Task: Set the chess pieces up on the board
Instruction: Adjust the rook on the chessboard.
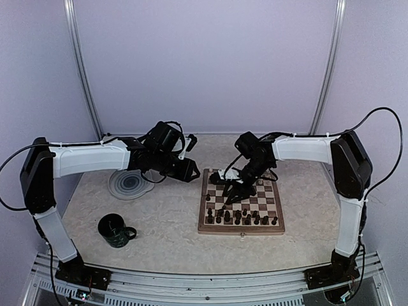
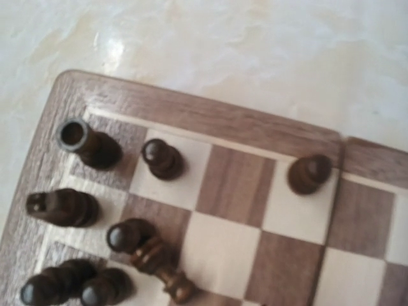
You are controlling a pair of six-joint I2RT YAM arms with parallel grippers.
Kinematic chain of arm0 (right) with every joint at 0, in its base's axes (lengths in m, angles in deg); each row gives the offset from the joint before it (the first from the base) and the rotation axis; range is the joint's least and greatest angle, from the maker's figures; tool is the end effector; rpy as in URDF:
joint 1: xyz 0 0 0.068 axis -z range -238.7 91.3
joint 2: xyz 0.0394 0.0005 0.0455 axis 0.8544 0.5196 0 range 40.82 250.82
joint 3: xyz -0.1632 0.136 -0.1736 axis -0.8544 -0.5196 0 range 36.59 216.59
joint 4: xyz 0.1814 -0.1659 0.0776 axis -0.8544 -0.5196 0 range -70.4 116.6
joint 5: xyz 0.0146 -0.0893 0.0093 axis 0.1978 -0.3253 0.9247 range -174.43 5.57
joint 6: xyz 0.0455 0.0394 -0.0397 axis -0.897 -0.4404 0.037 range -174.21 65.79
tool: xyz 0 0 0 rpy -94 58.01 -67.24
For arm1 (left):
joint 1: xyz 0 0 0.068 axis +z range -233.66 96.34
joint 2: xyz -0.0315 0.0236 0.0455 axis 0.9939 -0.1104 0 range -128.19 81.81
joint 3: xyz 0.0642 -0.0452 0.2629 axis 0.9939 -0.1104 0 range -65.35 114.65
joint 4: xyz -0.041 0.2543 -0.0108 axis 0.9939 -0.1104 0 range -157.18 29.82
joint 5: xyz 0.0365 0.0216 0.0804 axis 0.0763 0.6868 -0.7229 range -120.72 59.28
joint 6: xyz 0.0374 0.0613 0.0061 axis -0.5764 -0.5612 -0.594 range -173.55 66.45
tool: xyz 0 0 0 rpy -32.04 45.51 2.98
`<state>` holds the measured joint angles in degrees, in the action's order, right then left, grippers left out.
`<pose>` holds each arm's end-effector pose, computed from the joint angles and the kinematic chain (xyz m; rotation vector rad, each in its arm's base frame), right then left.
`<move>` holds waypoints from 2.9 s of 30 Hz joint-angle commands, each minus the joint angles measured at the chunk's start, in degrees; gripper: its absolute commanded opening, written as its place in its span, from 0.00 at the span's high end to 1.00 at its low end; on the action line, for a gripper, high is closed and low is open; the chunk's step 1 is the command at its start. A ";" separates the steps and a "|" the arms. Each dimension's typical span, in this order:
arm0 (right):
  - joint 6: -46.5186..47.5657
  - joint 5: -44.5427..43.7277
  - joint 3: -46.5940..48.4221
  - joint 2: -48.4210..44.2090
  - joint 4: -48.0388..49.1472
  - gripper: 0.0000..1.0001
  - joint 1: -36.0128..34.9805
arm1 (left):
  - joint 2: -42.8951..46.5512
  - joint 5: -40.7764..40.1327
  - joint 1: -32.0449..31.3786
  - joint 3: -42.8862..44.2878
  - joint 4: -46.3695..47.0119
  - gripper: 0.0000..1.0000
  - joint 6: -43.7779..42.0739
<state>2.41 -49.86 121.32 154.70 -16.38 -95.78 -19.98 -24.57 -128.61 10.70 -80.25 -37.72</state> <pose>0.3028 0.2713 0.1741 -2.0164 1.7129 0.7400 0.2859 -0.2943 0.2272 0.6696 2.3652 -0.6185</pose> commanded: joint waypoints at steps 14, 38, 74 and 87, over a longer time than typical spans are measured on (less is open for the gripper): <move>9.15 -2.98 5.28 5.43 -8.61 0.63 -3.38 | 3.54 0.25 1.43 -4.94 6.80 0.59 3.36; 11.38 -5.58 7.72 8.13 -14.21 0.77 -4.75 | 2.42 1.96 2.32 -5.70 7.38 0.59 3.68; 6.03 -22.29 4.26 1.66 -5.75 0.90 -3.49 | 2.16 3.40 2.85 -7.50 8.11 0.59 3.89; 2.72 -16.17 4.09 -0.72 -4.07 0.91 -2.30 | 3.50 10.13 2.94 -13.25 18.31 0.60 8.99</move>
<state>7.11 -70.26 125.52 156.54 -21.10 -99.19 -17.97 -18.10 -126.05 -0.46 -68.10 -31.64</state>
